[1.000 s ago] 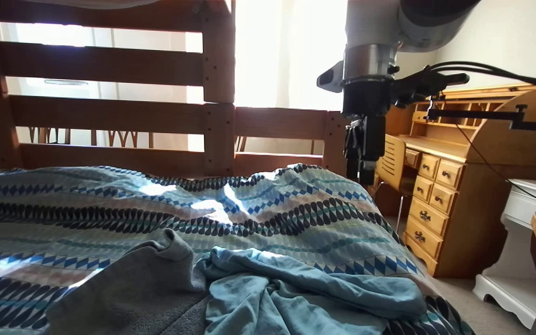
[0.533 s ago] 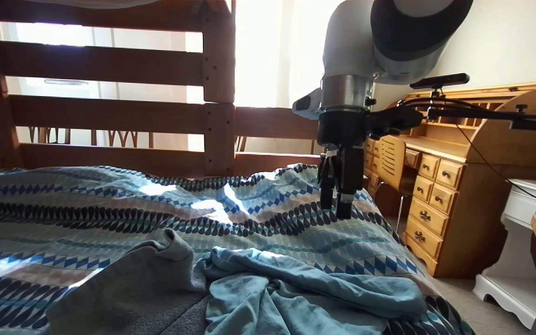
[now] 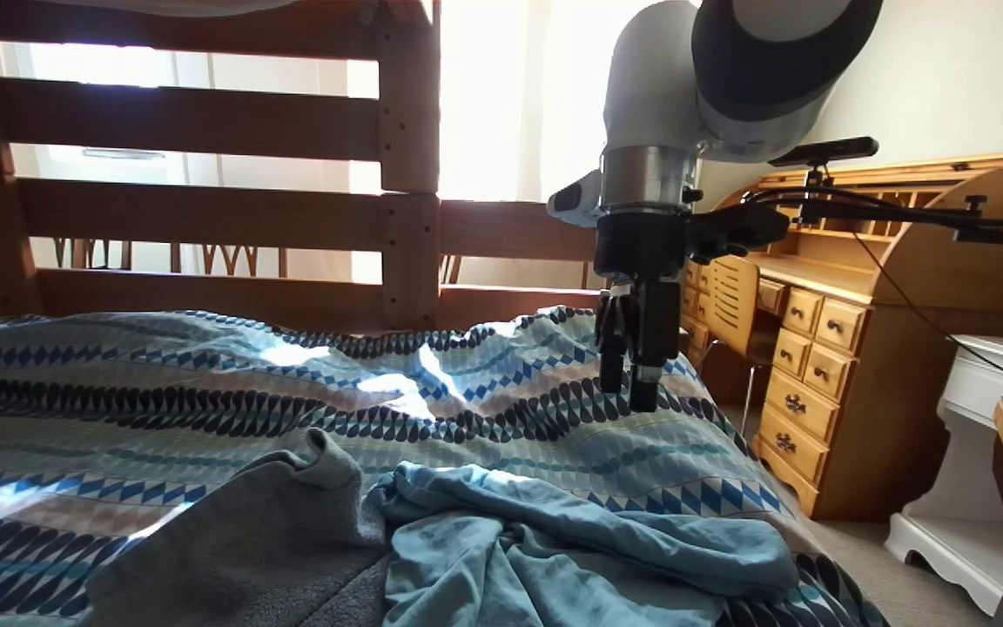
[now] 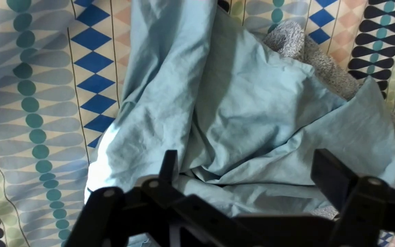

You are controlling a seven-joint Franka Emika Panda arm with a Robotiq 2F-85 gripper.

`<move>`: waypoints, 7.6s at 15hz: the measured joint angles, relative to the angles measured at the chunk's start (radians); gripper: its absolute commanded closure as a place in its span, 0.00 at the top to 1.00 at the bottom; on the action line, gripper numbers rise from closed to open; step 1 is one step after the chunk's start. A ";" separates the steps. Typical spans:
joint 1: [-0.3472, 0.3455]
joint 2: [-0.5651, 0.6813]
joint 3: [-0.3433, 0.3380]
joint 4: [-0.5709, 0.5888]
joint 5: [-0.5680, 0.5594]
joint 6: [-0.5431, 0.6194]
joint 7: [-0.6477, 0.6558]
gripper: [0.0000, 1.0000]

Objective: Move the blue pillow case to the right and fold it in half then place the remote control on the pillow case.

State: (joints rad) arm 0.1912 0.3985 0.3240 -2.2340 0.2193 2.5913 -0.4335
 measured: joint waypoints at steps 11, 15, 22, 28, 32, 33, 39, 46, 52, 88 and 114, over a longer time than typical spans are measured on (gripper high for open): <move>-0.071 0.242 0.041 0.092 -0.057 0.167 -0.029 1.00; -0.071 0.311 0.047 0.128 -0.107 0.230 -0.028 1.00; -0.060 0.380 0.026 0.158 -0.219 0.319 -0.017 1.00; -0.005 0.389 -0.038 0.162 -0.301 0.320 0.016 1.00; 0.039 0.397 -0.069 0.173 -0.334 0.321 0.037 0.73; 0.048 0.401 -0.075 0.177 -0.341 0.321 0.041 0.69; 0.078 0.431 -0.109 0.202 -0.369 0.321 0.047 0.27; 0.052 0.439 -0.072 0.229 -0.374 0.304 0.047 0.00; -0.107 0.398 0.113 0.269 -0.361 0.160 0.040 0.01; 0.086 0.033 -0.347 0.468 -0.628 0.107 0.541 0.01; 0.069 0.441 -0.485 0.914 -0.617 -0.243 0.772 0.01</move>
State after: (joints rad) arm 0.2601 0.8392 -0.1610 -1.3201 -0.3981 2.3480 0.3386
